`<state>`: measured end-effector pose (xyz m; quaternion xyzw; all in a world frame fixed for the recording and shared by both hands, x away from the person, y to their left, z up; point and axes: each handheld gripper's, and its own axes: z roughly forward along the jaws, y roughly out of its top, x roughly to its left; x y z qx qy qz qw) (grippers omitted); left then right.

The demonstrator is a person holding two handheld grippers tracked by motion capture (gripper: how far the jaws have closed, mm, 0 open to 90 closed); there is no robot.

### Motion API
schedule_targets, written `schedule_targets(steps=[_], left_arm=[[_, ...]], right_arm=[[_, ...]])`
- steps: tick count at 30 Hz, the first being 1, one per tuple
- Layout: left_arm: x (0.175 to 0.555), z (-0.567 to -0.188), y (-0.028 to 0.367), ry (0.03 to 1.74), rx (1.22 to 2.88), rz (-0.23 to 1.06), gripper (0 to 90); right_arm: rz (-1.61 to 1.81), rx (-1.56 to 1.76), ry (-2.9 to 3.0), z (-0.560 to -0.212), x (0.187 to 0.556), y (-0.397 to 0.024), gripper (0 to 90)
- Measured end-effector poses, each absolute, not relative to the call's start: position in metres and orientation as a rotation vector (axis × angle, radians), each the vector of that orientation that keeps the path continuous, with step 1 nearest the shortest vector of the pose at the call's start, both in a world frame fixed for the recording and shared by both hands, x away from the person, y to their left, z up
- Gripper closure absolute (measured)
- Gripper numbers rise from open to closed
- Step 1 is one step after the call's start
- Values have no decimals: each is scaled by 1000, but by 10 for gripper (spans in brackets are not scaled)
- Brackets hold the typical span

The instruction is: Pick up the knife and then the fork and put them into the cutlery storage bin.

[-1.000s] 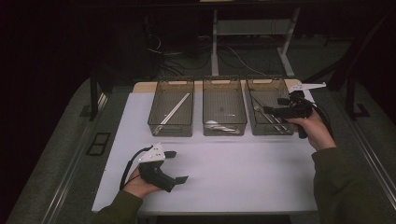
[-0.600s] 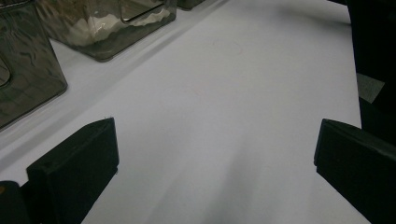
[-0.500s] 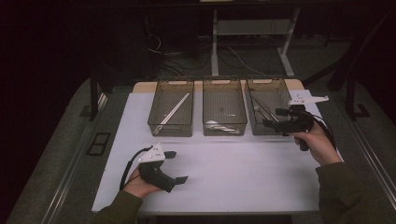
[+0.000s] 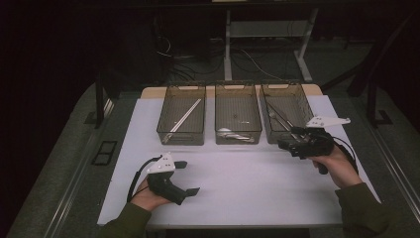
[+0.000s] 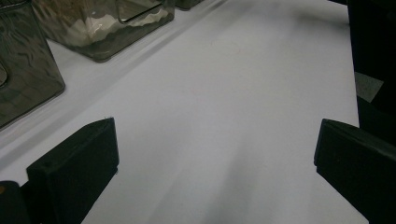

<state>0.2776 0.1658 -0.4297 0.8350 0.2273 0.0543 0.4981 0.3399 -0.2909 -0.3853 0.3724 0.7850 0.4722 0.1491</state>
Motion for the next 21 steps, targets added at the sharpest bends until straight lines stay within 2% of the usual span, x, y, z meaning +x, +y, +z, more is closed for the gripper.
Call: schedule_targets(steps=[21], left_arm=[[277,-429,165,539,2029,136,0]], right_arm=[[1400,928,2333,-416,291,-288,175]])
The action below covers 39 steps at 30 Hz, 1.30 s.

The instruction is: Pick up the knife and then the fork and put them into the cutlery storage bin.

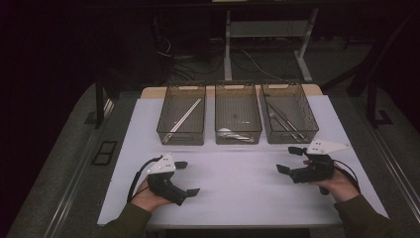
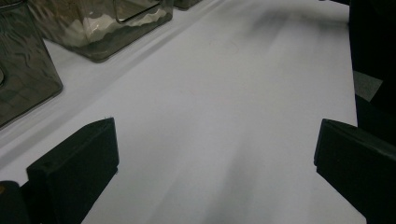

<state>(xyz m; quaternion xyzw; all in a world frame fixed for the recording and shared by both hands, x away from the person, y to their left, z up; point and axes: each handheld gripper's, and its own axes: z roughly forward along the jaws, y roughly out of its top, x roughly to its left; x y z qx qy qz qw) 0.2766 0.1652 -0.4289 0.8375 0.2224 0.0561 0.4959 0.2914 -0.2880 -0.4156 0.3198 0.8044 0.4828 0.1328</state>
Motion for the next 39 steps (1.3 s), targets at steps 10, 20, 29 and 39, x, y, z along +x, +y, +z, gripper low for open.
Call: schedule_targets(steps=[10,20,29,39], left_arm=[[276,-429,165,538,2032,137,0],[276,-429,166,546,2027,137,0],[276,-429,166,545,2030,137,0],[276,-429,166,544,2032,138,0]], right_arm=[[1407,975,2336,-428,276,-297,175],[1420,971,2332,-434,266,-300,175],[1424,988,2325,-436,259,-304,175],[1428,990,2323,-437,258,-305,174]])
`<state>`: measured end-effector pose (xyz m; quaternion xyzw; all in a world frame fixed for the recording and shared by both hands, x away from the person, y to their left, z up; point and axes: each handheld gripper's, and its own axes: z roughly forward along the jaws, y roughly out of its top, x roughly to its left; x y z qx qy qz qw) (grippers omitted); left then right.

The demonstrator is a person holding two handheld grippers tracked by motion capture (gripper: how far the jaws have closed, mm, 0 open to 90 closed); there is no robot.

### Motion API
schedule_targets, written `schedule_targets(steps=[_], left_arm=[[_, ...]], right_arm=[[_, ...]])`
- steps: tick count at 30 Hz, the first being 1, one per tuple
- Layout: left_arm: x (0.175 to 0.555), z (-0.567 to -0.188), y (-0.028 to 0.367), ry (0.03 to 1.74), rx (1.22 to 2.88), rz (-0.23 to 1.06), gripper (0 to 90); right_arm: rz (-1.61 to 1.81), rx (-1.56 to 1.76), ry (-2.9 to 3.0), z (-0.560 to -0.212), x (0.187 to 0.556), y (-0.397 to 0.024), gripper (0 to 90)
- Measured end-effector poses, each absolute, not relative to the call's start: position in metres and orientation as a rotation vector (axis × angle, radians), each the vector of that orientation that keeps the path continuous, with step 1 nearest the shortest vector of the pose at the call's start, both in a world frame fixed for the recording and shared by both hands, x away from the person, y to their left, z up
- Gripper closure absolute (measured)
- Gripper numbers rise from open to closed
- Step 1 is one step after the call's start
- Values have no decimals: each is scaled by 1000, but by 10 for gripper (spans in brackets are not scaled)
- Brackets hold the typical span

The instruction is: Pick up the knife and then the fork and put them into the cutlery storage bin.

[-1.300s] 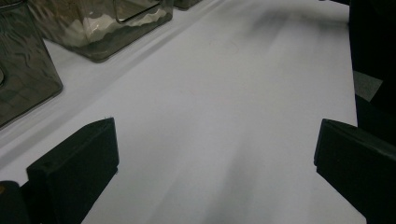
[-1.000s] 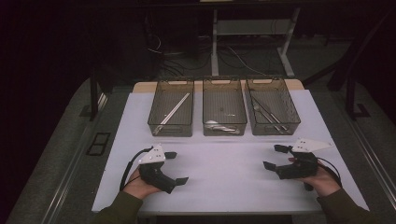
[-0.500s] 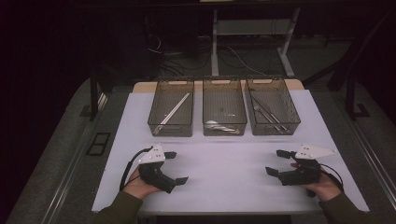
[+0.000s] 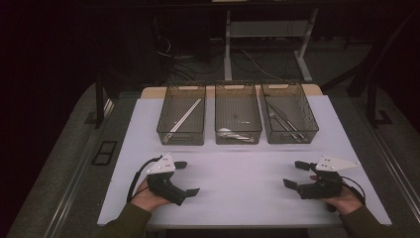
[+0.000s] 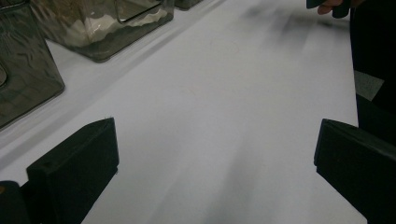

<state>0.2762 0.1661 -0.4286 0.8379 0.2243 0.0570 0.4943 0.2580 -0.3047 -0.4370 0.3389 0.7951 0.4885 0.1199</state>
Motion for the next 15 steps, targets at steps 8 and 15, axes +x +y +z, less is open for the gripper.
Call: schedule_targets(steps=[8,15], left_arm=[[276,-429,166,544,2033,141,0],[276,-428,166,543,2034,141,0]], right_arm=[[1419,977,2334,-437,257,-304,174],[1420,967,2340,-438,257,-303,175]])
